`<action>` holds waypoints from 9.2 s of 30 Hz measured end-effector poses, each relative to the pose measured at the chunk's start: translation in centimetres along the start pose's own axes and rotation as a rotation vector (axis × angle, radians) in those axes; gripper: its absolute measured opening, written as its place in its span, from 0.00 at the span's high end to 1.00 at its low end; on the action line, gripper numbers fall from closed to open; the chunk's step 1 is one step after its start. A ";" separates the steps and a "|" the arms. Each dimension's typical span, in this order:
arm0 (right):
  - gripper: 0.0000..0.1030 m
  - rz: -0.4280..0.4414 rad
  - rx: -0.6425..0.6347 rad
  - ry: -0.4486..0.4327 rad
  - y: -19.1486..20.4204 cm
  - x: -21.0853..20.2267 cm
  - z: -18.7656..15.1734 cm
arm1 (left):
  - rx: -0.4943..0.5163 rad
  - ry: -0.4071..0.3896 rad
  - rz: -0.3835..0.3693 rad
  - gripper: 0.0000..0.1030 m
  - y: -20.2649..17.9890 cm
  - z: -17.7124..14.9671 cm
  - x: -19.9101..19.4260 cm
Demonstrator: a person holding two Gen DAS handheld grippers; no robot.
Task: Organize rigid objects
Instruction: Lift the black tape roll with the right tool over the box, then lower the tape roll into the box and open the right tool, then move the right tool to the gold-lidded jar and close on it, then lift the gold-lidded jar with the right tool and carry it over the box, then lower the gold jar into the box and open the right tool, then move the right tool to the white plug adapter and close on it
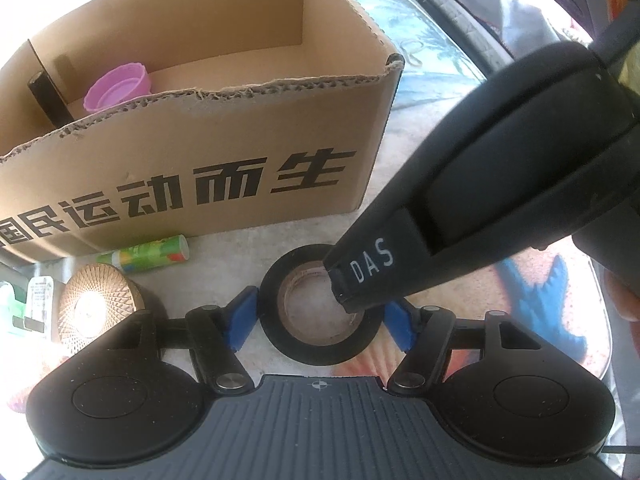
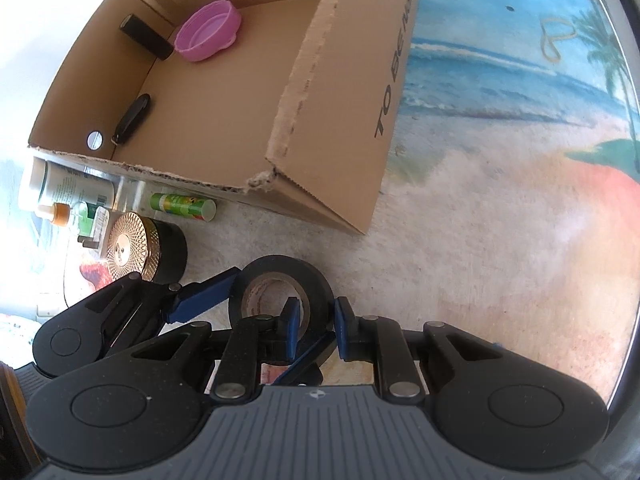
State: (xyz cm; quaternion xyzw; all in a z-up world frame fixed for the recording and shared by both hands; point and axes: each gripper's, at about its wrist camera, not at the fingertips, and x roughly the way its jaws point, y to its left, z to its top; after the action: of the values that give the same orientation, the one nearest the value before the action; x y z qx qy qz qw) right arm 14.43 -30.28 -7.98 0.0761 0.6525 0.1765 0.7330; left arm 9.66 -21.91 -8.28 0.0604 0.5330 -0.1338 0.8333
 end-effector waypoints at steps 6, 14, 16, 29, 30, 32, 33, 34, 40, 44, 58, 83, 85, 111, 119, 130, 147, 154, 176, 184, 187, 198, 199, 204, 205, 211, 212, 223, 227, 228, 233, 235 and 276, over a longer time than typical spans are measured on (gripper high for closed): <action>0.81 -0.005 0.022 -0.016 0.4 -1.1 -0.6 | -0.002 -0.007 -0.018 0.36 0.4 -0.2 -1.1; 0.81 -0.036 0.075 -0.080 1.7 -4.1 -1.9 | 0.025 -0.041 -0.070 0.36 1.2 0.2 -3.5; 0.81 -0.044 0.091 -0.103 2.1 -5.3 -2.3 | 0.036 -0.054 -0.084 0.36 1.5 0.4 -4.4; 0.80 -0.034 0.171 -0.299 7.6 -13.3 -3.2 | 0.109 -0.163 -0.115 0.36 4.3 2.3 -13.3; 0.80 -0.027 0.170 -0.312 8.2 -13.7 -2.8 | 0.111 -0.172 -0.108 0.36 4.7 2.5 -14.1; 0.80 -0.007 0.162 -0.337 9.4 -14.5 -1.9 | 0.112 -0.189 -0.089 0.36 5.8 3.4 -15.0; 0.80 0.004 0.154 -0.349 9.9 -14.8 -1.3 | 0.112 -0.200 -0.078 0.36 6.4 3.9 -15.5; 0.80 0.015 0.142 -0.362 10.5 -15.0 -0.6 | 0.112 -0.210 -0.067 0.36 7.1 4.4 -15.8; 0.80 0.082 0.076 -0.384 12.5 -13.9 5.5 | 0.094 -0.242 0.005 0.36 11.0 8.1 -15.5; 0.80 0.129 0.066 -0.326 12.1 -10.9 10.9 | 0.047 -0.190 0.023 0.36 13.5 10.9 -12.4; 0.80 0.174 0.143 0.024 8.3 3.8 18.4 | 0.013 0.210 0.004 0.36 17.2 13.9 -0.2; 0.20 0.113 0.167 -0.359 8.0 -7.7 12.4 | 0.085 -0.060 -0.027 0.13 17.0 12.2 -9.9; 0.04 0.069 0.168 -0.427 8.4 -10.3 10.2 | 0.089 -0.090 -0.046 0.13 16.9 11.7 -10.9; 0.00 -0.368 0.040 -0.558 12.0 -11.4 -5.6 | 0.081 -0.114 -0.278 0.00 16.1 0.6 -14.6; 0.02 -0.215 0.025 -0.430 11.6 -4.8 -4.4 | 0.101 -0.076 -0.157 0.07 14.2 -3.3 -10.5; 0.35 0.037 0.110 -0.319 9.6 -0.5 -1.9 | 0.089 -0.025 -0.093 0.41 12.7 -4.6 -5.1; 0.46 0.158 0.139 -0.231 7.8 1.1 -1.3 | 0.139 -0.049 -0.128 0.44 10.4 -4.3 -4.3; 0.45 0.122 0.191 -0.211 6.1 0.0 -3.8 | 0.188 -0.046 -0.177 0.44 8.2 -4.7 -5.0; 0.46 0.146 0.375 -0.196 3.8 0.0 -6.4 | 0.293 -0.062 -0.146 0.44 6.2 -4.8 -3.9; 0.46 0.185 0.383 -0.203 3.9 0.4 -6.5 | 0.308 -0.077 -0.128 0.45 5.7 -5.4 -3.6; 0.47 0.187 0.378 -0.205 3.9 0.4 -6.5 | 0.305 -0.081 -0.125 0.46 5.7 -5.6 -3.8; 0.48 0.194 0.378 -0.215 4.3 -0.6 -6.8 | 0.293 -0.097 -0.120 0.46 5.7 -5.6 -5.2; 0.48 0.195 0.373 -0.218 4.5 -1.0 -6.8 | 0.291 -0.101 -0.119 0.46 5.7 -5.5 -5.6; 0.48 0.181 0.319 -0.252 6.5 -4.6 -6.3 | 0.268 -0.142 -0.123 0.46 6.4 -4.2 -9.3; 0.48 0.176 0.307 -0.262 7.0 -5.5 -6.1 | 0.264 -0.150 -0.122 0.46 6.5 -3.8 -10.0; 0.48 0.163 0.245 -0.345 9.5 -11.2 -3.1 | 0.241 -0.232 -0.104 0.46 7.7 0.0 -14.4; 0.48 0.162 0.232 -0.363 9.8 -11.9 -2.3 | 0.233 -0.245 -0.101 0.46 8.0 0.8 -14.9; 0.48 0.248 0.156 -0.327 8.7 -11.0 8.5 | 0.138 -0.234 -0.022 0.46 11.1 8.8 -11.7; 0.48 0.276 0.147 -0.200 8.2 -7.4 10.5 | 0.077 -0.119 -0.025 0.46 12.5 9.5 -9.1; 0.48 0.281 0.147 -0.170 8.2 -6.4 10.5 | 0.053 -0.082 -0.029 0.46 13.0 9.7 -8.4; 0.48 0.309 0.174 -0.048 7.5 -2.1 11.8 | -0.015 0.056 -0.029 0.46 14.3 10.1 -4.9; 0.48 0.312 0.181 -0.012 7.1 -0.8 12.2 | -0.040 0.096 -0.033 0.46 14.7 9.7 -4.2; 0.47 0.257 0.411 -0.384 3.1 -10.1 1.9 | 0.102 -0.163 -0.122 0.25 11.6 4.3 -11.8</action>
State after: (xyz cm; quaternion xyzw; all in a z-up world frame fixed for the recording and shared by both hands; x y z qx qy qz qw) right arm 14.93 -30.79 2.73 0.3367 0.5090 0.1142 0.7839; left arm 12.07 -10.02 3.71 0.0590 0.4589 -0.2156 0.8599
